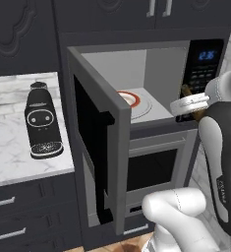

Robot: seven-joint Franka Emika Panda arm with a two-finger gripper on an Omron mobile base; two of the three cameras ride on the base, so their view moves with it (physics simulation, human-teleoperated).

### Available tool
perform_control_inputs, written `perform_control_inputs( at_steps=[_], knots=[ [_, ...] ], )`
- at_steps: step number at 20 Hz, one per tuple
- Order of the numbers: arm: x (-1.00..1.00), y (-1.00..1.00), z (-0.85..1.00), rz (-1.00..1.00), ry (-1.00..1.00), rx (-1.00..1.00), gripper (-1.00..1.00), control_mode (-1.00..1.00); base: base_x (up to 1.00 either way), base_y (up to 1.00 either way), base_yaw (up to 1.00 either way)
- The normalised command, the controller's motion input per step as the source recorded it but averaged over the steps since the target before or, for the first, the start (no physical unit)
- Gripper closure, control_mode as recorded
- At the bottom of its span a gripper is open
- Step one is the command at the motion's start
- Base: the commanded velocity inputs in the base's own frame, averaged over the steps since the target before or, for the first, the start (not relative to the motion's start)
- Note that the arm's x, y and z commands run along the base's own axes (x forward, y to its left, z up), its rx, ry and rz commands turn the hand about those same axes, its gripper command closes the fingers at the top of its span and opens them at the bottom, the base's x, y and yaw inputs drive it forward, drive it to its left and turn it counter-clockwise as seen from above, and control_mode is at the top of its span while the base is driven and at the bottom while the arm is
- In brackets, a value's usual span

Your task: Transport the chicken drumstick from the fridge to the microwave and turn on the microwave.

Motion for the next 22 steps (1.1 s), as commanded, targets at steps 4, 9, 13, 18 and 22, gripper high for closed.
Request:
perform_control_inputs(
  at_steps=[4, 9, 13, 18, 22],
  knots=[
    [0.34, 0.05, 0.0, 0.0, 0.0, 0.0, 1.0, -1.0, 0.0, 0.0, 0.0],
    [0.39, 0.03, -0.08, 0.0, 0.0, 0.0, 1.0, -1.0, 0.0, 0.0, 0.0],
    [0.47, 0.02, -0.03, 0.0, 0.0, 0.0, 1.0, -1.0, 0.0, 0.0, 0.0],
    [0.38, 0.06, -0.03, 0.0, 0.0, 0.0, 1.0, -1.0, 0.0, 0.0, 0.0],
    [0.4, 0.11, -0.07, 0.0, 0.0, 0.0, 1.0, -1.0, 0.0, 0.0, 0.0]
  ],
)
